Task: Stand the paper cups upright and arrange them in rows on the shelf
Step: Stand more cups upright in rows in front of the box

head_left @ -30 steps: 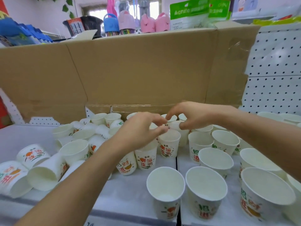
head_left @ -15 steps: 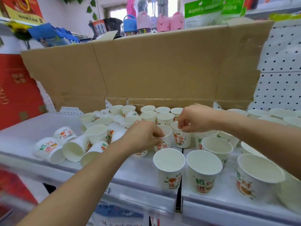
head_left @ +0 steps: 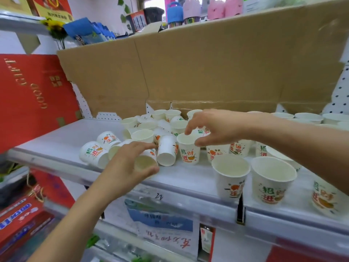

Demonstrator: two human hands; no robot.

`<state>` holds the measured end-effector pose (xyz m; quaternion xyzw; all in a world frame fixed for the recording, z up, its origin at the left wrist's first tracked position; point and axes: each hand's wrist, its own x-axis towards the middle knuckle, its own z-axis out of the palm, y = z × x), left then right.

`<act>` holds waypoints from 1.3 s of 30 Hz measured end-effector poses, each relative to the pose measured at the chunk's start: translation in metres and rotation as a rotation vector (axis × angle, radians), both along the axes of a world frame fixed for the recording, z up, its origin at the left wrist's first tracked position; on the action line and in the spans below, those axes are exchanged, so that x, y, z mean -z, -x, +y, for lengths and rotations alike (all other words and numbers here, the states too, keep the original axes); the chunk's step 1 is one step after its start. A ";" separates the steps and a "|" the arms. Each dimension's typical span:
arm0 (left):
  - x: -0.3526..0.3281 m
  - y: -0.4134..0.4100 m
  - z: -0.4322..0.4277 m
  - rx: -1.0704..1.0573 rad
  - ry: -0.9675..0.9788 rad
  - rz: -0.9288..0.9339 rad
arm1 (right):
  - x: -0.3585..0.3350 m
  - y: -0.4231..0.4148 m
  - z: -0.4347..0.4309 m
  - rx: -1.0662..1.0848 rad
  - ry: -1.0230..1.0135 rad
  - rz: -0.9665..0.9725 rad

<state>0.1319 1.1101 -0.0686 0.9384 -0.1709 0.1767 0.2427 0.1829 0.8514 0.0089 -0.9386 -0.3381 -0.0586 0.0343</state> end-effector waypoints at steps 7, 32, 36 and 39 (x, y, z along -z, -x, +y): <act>0.019 -0.019 0.036 0.151 -0.285 -0.009 | 0.011 -0.010 0.035 0.172 0.131 -0.017; -0.039 -0.086 0.054 0.089 -0.213 0.160 | 0.047 -0.030 0.138 0.681 -0.112 0.050; -0.039 -0.089 0.055 0.148 -0.067 0.245 | 0.058 -0.031 0.139 0.722 -0.232 0.132; -0.035 -0.089 0.059 0.168 0.001 0.249 | 0.058 -0.023 0.142 0.733 -0.289 0.115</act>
